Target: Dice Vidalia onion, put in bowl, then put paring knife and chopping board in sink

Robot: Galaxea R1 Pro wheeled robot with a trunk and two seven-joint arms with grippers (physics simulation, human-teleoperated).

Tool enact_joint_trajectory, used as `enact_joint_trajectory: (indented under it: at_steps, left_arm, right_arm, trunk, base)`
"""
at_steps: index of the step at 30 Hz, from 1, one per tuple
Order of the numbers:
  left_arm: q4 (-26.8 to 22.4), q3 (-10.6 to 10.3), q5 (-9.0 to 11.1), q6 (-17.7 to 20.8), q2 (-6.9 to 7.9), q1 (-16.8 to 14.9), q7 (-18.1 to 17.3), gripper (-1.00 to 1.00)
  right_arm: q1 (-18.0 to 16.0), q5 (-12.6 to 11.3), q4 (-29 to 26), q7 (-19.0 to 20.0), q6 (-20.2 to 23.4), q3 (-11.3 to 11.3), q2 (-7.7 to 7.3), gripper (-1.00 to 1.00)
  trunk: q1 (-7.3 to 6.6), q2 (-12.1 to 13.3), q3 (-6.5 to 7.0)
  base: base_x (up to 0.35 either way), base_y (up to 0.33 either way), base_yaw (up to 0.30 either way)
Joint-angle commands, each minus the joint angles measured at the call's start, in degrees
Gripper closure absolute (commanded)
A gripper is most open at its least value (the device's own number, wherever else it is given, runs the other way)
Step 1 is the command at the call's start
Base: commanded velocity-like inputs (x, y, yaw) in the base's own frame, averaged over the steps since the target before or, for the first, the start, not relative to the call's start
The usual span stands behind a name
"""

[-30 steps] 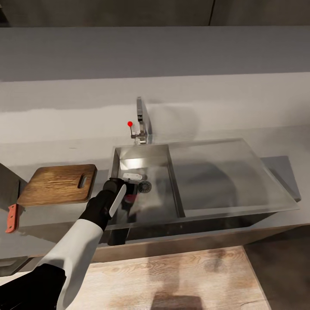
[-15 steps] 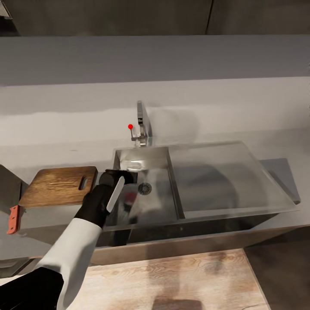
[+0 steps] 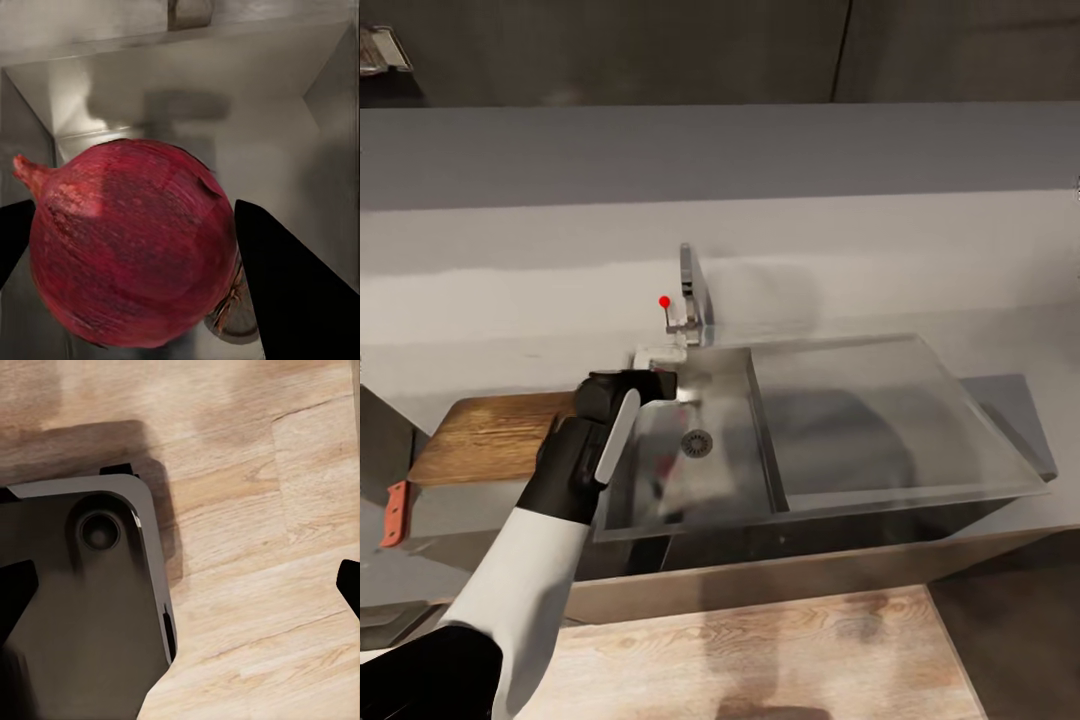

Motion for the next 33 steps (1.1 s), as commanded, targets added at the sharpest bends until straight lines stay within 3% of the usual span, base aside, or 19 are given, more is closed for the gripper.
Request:
enact_joint_trajectory:
  at_steps: [1,18,33]
  left_arm:
    - [-0.7,-0.1,0.5,0.5,0.01,0.0,0.5,1.0]
    - [-3.5,-0.1,0.5,1.2,0.01,0.0,0.5,1.0]
    - [-3.3,-0.1,0.5,1.2,0.01,0.0,0.5,1.0]
  right_arm:
    - [0.0,0.5,0.1,0.1,-0.2,-0.5,-0.01,-1.0]
    - [0.0,0.5,0.0,0.0,-0.3,-0.5,-0.01,-1.0]
    - [0.0,0.5,0.0,0.0,-0.3,-0.5,-0.01,-1.0]
  trunk:
    - [0.03,-0.1,0.02]
    - [0.03,-0.1,1.56]
    - [0.03,-0.1,2.74]
  base:
    - [-0.005,0.043,0.0]
    - [-0.043,0.246,0.011]
    - [-0.065,0.266,0.175]
